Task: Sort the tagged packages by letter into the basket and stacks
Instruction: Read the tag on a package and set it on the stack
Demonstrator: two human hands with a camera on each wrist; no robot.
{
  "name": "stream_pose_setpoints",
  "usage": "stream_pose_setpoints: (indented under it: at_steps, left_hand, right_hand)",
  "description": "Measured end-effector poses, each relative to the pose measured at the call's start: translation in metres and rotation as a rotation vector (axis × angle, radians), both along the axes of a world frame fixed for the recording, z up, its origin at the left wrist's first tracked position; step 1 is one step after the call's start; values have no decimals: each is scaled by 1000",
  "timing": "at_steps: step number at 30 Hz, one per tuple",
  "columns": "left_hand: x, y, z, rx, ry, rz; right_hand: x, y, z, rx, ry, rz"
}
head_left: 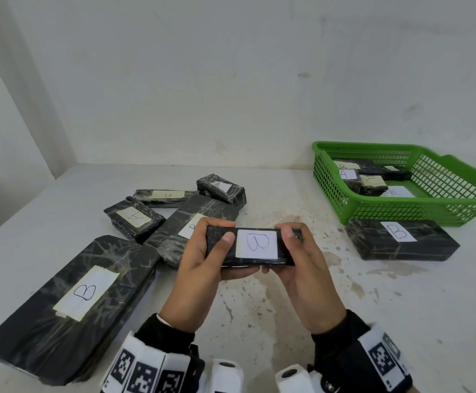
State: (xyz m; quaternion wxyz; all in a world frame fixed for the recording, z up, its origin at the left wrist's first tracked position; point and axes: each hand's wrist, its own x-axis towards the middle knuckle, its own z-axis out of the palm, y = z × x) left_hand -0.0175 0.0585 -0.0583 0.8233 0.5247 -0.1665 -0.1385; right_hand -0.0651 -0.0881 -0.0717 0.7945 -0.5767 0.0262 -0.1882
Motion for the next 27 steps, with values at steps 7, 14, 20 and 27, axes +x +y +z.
stream_pose_setpoints:
  at_steps: [7,14,20,27]
  left_hand:
    - [10,5,-1,-24,68,27]
    - [15,8,-4,-64,24,-59]
    - [16,9,-5,-94,15,-32]
    - [13,9,-1,-104,3,-77]
  right_hand:
    - [2,-2,-3,42,-9,99]
    - [4,-11,1,113,-14,110]
    - [2,-9,-2,-21,-80,88]
    - [1,-17,3,64,-71,90]
